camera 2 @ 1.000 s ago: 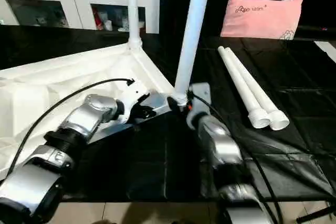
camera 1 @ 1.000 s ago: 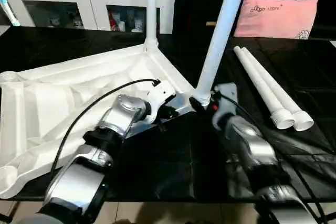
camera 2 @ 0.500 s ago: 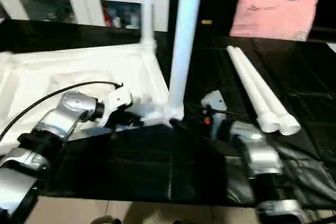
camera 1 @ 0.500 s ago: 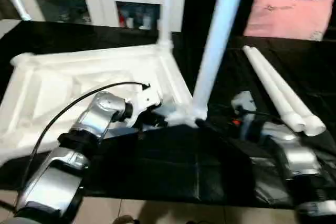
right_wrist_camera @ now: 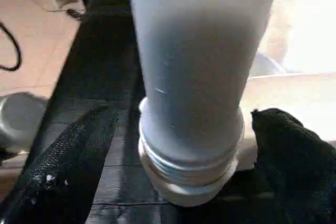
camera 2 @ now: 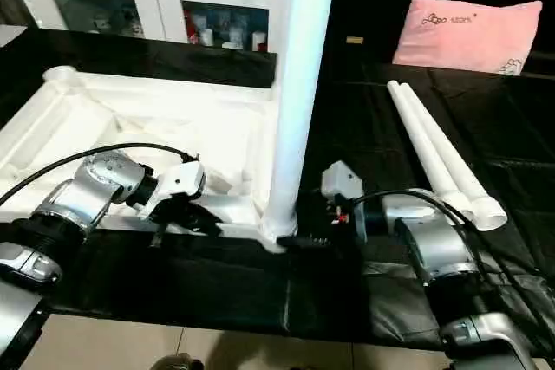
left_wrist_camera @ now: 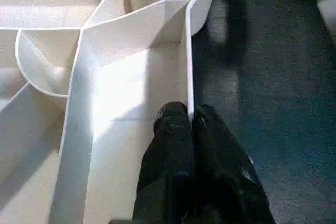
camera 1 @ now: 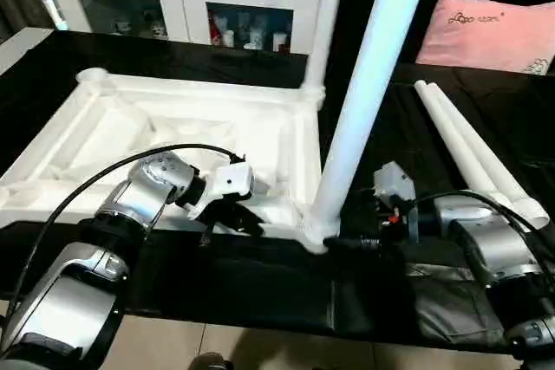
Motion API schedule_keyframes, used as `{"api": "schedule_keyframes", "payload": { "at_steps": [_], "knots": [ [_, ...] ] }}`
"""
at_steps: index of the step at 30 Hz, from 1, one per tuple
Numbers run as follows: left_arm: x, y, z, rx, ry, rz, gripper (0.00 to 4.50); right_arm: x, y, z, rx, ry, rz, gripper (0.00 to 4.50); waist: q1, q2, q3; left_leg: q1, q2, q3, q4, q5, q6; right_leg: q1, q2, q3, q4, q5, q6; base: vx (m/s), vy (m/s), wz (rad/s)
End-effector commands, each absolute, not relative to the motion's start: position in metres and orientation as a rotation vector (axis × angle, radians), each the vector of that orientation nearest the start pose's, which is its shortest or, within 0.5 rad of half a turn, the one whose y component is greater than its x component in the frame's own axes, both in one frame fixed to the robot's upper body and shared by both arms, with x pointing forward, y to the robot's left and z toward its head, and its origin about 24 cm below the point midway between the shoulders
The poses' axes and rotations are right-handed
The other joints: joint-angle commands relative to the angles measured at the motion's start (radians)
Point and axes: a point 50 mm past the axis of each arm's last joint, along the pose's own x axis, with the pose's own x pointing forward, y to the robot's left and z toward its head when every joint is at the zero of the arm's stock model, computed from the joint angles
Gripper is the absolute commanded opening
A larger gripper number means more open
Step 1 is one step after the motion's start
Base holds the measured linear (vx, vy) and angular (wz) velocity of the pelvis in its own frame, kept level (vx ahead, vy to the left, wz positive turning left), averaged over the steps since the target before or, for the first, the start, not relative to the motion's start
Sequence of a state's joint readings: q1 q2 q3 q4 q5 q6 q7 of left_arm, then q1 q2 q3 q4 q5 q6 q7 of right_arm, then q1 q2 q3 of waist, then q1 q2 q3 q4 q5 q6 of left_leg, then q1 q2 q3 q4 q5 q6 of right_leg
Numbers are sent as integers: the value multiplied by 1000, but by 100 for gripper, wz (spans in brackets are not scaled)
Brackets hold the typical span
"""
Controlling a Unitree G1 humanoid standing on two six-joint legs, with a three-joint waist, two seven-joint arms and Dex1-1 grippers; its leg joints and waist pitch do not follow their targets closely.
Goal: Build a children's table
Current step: Rotate leg to tighten
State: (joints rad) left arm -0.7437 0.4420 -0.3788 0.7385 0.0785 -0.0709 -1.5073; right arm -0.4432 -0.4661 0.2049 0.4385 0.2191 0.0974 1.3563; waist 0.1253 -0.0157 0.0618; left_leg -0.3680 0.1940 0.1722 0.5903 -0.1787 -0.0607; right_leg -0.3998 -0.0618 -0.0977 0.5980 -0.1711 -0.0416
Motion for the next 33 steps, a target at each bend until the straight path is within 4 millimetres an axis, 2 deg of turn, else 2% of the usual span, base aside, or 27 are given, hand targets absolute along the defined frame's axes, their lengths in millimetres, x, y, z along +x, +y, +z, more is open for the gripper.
{"api": "schedule_keyframes", "payload": {
  "at_steps": [1,4,7,12,20,23,24,25,26,27,28,29,30,31,33],
  "knots": [
    [320,134,80,679,504,-1727,0,292,-164,60,-203,346,1438,406,-3,3,-78,14,50,-7,-60,-144,65,59,-94,59,-63,-180,-202,0,0,0],
    [319,134,79,688,505,-1739,0,293,-163,59,-202,349,1445,365,0,4,-79,15,51,-8,-60,-145,60,59,-94,59,-60,-176,-203,0,0,0],
    [318,134,79,692,504,-1747,0,292,-162,59,-204,347,1458,352,1,3,-78,14,49,-7,-60,-155,56,60,-94,59,-63,-198,-197,0,0,0],
    [317,133,79,697,503,-1762,0,293,-160,59,-199,336,1467,296,2,6,-79,15,49,-8,-60,-154,52,59,-93,59,-63,-198,-192,0,0,0],
    [316,131,77,704,506,-1765,0,289,-157,56,-181,328,1484,277,1,8,-81,14,48,-8,-58,-149,53,61,-91,59,-59,-166,-203,0,0,0],
    [318,131,75,696,510,-1720,0,286,-157,53,-164,329,1483,277,2,9,-80,15,49,-8,-59,-154,53,60,-91,58,-60,-171,-205,0,0,0],
    [322,129,72,671,506,-1641,0,282,-156,51,-134,325,1468,277,2,6,-79,16,51,-7,-59,-155,54,60,-90,60,-60,-167,-203,0,0,0],
    [322,129,72,671,506,-1641,0,282,-156,51,-134,325,1468,277,8,8,-79,18,51,-8,-59,-161,53,59,-93,59,-63,-184,-200,0,0,0],
    [327,124,71,632,481,-1569,0,280,-154,48,-83,318,1430,277,8,6,-76,18,49,-7,-60,-173,50,58,-92,58,-67,-213,-194,0,0,0],
    [327,124,71,632,480,-1568,0,280,-154,48,-82,318,1429,276,8,6,-76,18,49,-7,-60,-173,50,58,-92,58,-67,-213,-194,0,0,0],
    [330,120,71,598,464,-1522,0,281,-152,45,-42,321,1379,276,9,8,-72,23,49,-7,-61,-205,41,55,-93,58,-76,-283,-177,0,0,0],
    [332,116,71,567,450,-1485,0,282,-150,42,-4,333,1320,276,9,8,-72,24,48,-8,-62,-214,36,54,-94,57,-79,-310,-171,0,0,0],
    [335,112,71,539,439,-1449,0,284,-147,38,26,343,1259,276,4,7,-70,22,47,-10,-65,-226,25,55,-94,56,-82,-349,-157,0,0,0],
    [342,100,72,471,422,-1349,0,291,-138,29,54,350,1102,276,-3,8,-66,25,45,-15,-68,-253,6,52,-96,53,-88,-405,-140,0,0,0],
    [344,96,73,447,419,-1308,0,293,-134,25,64,353,1044,276,-12,6,-62,33,39,-16,-69,-297,-9,49,-99,47,-101,-496,-114,0,0,0]
  ]
}}
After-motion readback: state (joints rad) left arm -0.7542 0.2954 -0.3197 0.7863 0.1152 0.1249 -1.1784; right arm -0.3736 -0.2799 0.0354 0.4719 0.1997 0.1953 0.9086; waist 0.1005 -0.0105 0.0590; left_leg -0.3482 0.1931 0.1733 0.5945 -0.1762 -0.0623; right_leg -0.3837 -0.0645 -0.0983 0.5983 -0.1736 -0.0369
